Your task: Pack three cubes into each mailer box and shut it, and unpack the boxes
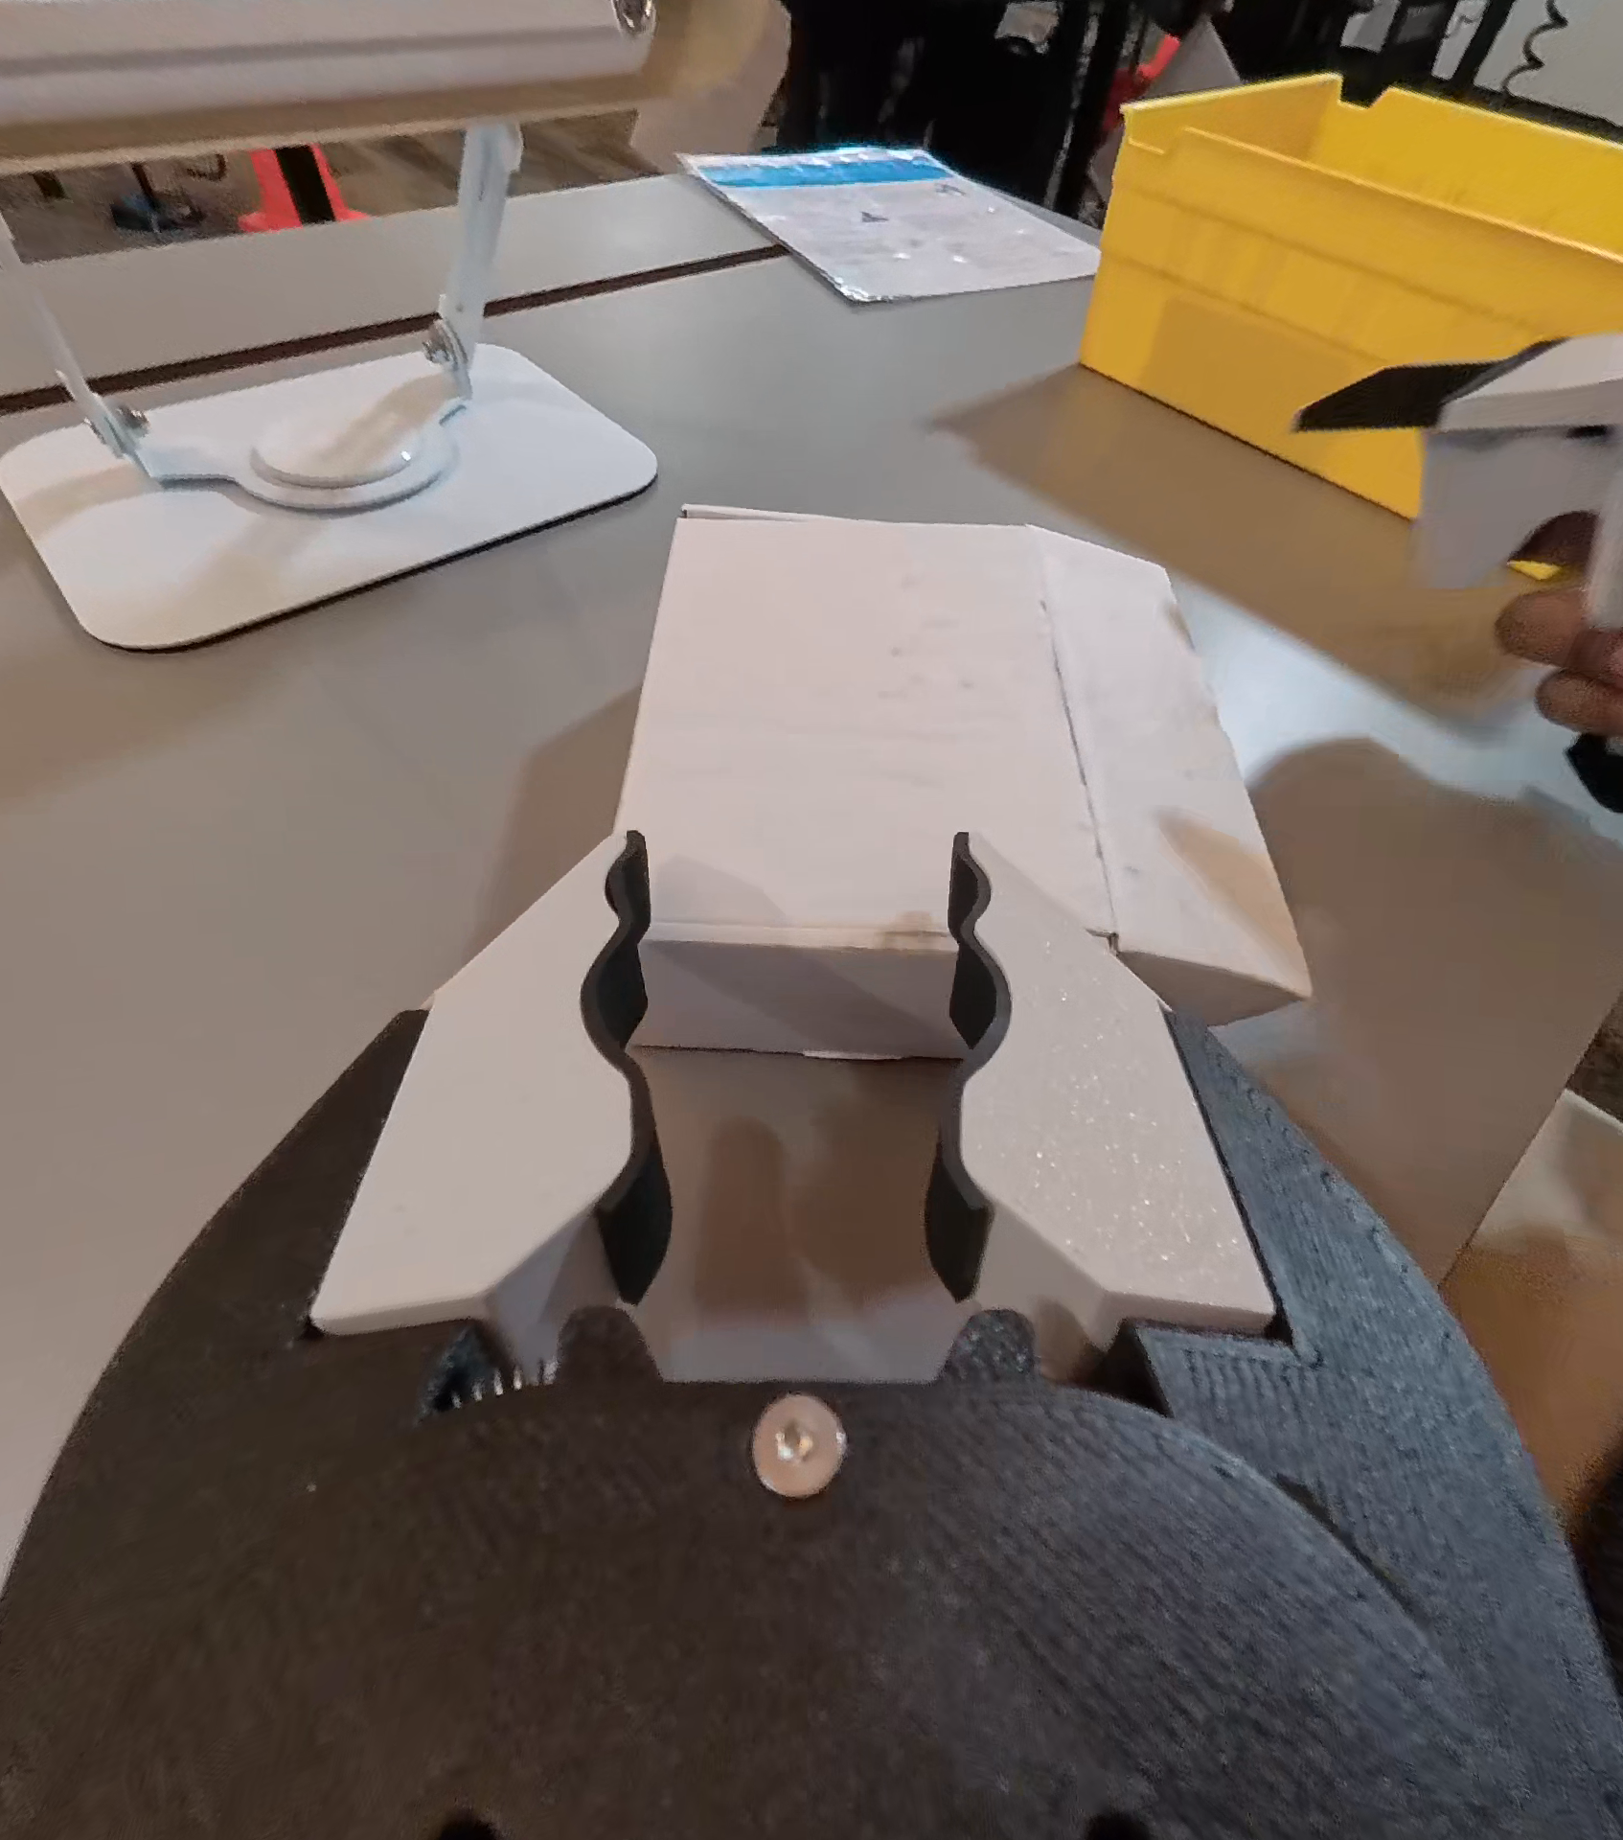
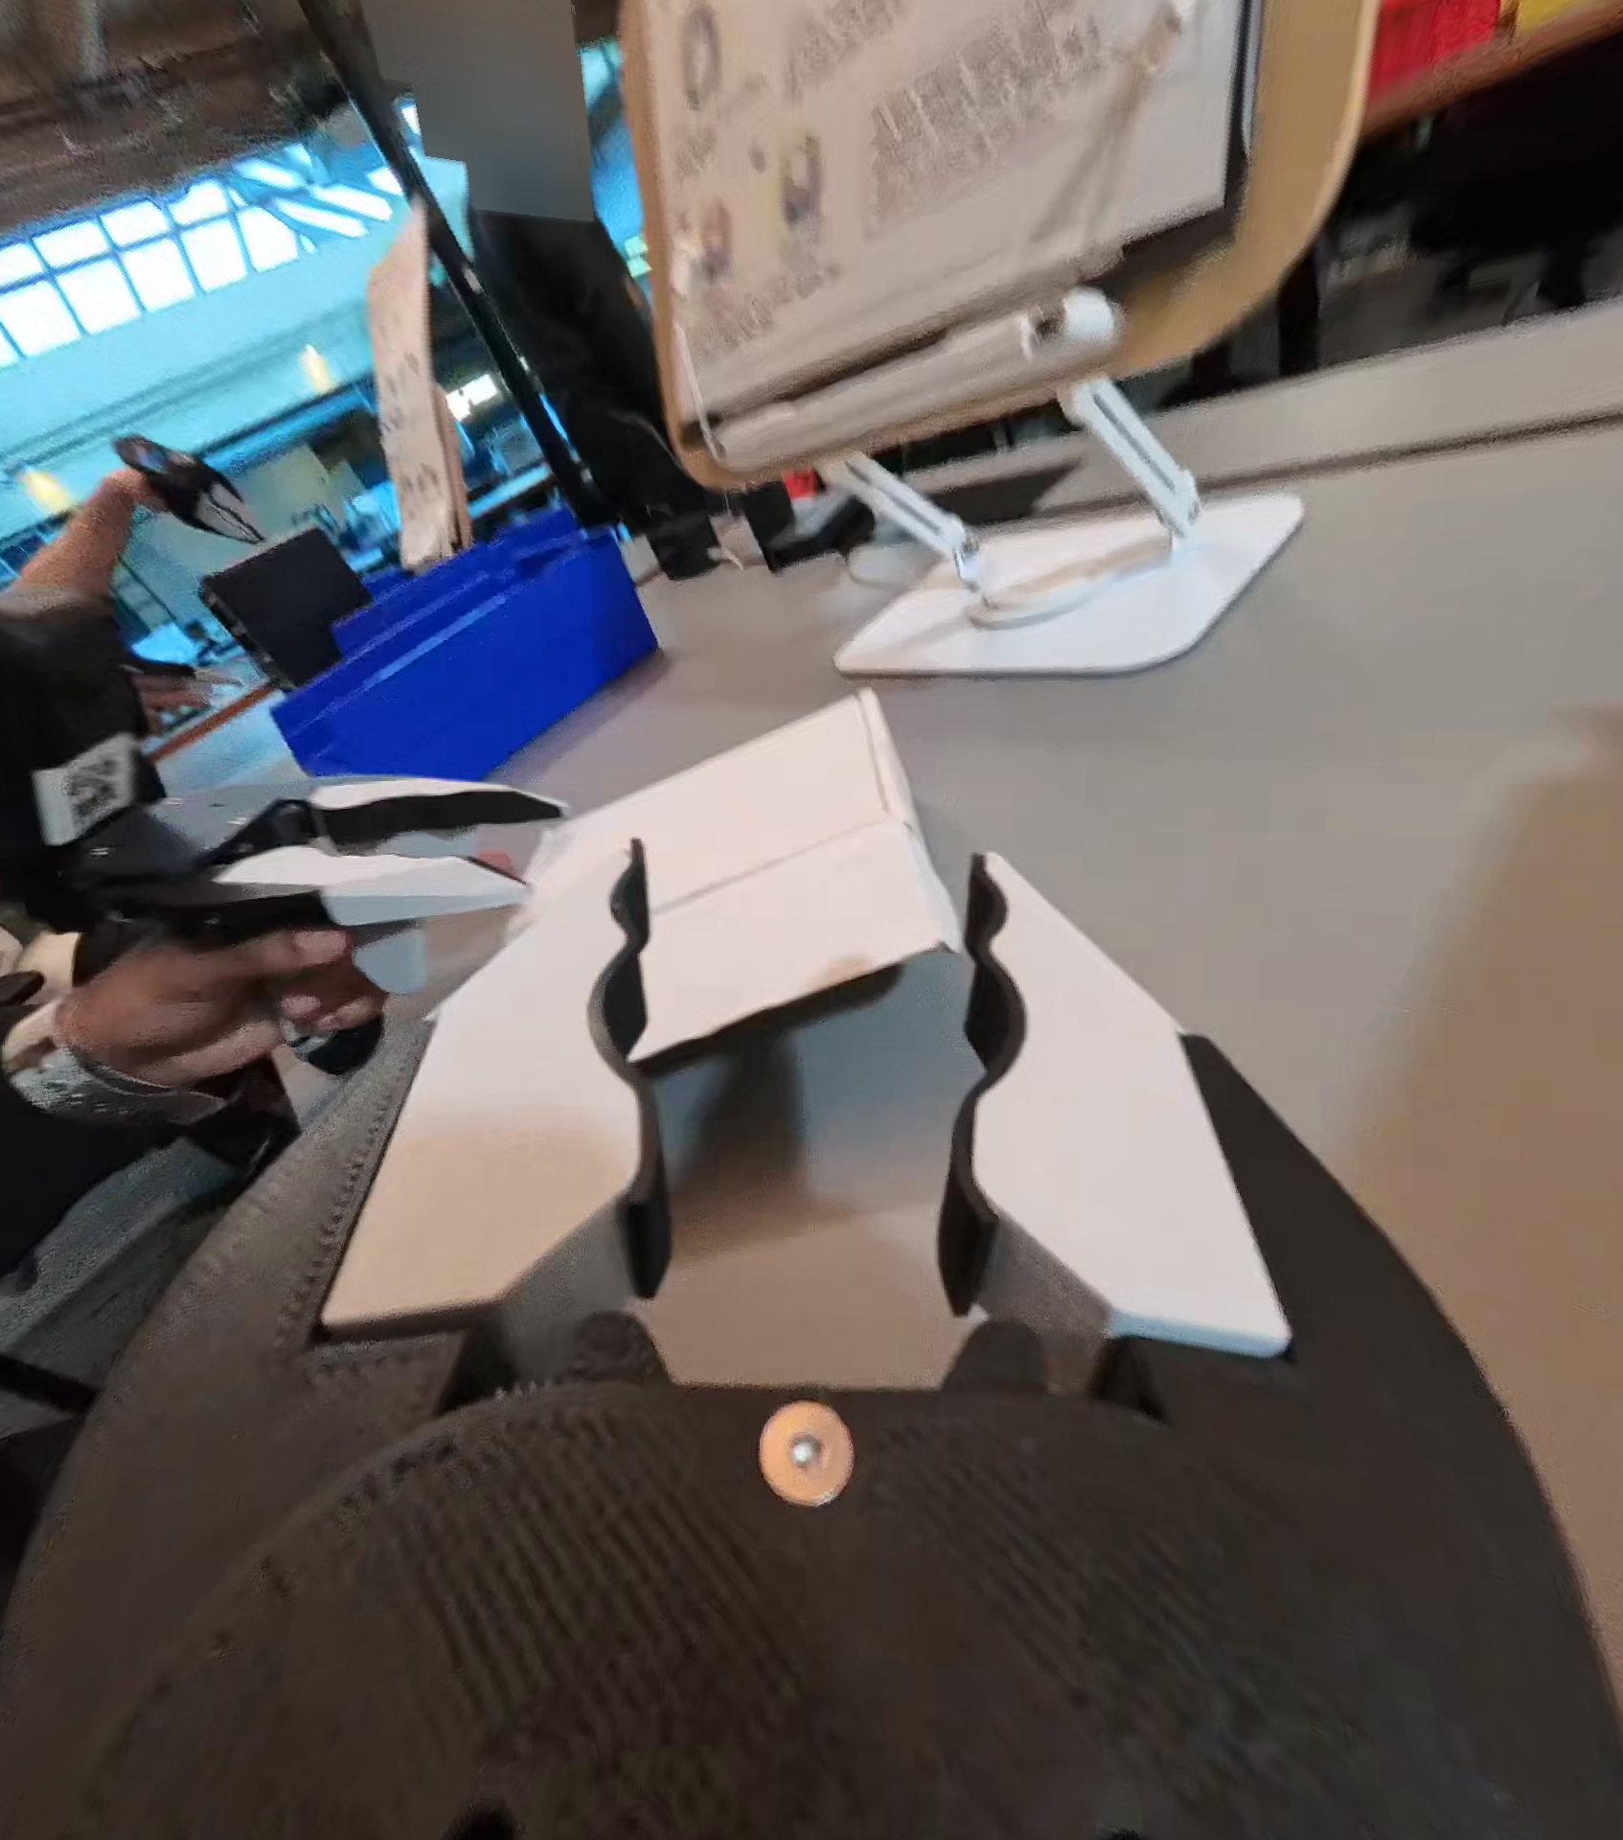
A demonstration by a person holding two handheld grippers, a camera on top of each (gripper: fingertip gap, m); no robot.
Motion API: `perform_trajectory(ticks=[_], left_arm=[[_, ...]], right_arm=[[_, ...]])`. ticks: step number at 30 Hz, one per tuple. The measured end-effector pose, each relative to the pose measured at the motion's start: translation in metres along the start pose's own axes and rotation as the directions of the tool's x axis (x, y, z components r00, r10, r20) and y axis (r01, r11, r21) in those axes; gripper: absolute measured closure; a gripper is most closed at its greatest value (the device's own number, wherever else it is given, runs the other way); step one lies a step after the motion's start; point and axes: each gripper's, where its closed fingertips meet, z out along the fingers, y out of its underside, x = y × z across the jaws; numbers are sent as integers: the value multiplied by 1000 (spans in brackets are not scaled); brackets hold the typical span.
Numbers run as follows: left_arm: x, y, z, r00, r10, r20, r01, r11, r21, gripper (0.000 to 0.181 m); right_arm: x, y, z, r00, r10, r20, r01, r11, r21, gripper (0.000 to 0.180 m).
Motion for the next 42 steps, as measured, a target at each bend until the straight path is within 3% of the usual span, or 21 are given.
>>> perform_trajectory(ticks=[3, 7, 14, 20, 23, 27, 30, 33, 42], left_arm=[[1, 1, -4, 999, -37, 21, 37, 999, -18, 120], [6, 8, -12, 996, -88, 24, 89, 995, -44, 120], [-4, 27, -32, 979, -202, 38, 204, 976, -74, 119], [-32, 35, -50, 950, -305, 66, 309, 948, -78, 120], [-40, 41, -56, 931, -360, 55, 364, 928, -83, 123], [-44, 42, -58, 912, -409, 29, 410, 909, -72, 125], [-42, 43, -56, 904, -427, 2, 426, 902, -75, 125], [-41, 42, -55, 903, -430, -11, 428, 901, -75, 125], [-28, 42, -49, 910, -411, -62, 405, 910, -91, 127]], right_arm=[[16, 20, 19, 1000, 10, -8, -11, 990, -140, 104], [5, 41, 37, 998, -38, 56, 52, 963, -265, 106], [-37, 62, 32, 967, -151, 203, 211, 924, -320, 112], [-90, 95, 31, 880, -289, 377, 424, 836, -348, 118], [-94, 107, 33, 854, -348, 388, 490, 787, -374, 120], [-83, 100, 37, 903, -285, 321, 401, 826, -397, 119], [-70, 86, 46, 963, -150, 224, 228, 895, -382, 116], [-70, 79, 54, 977, -22, 211, 101, 924, -369, 115], [-91, 98, 53, 958, -36, 286, 163, 886, -434, 124]])
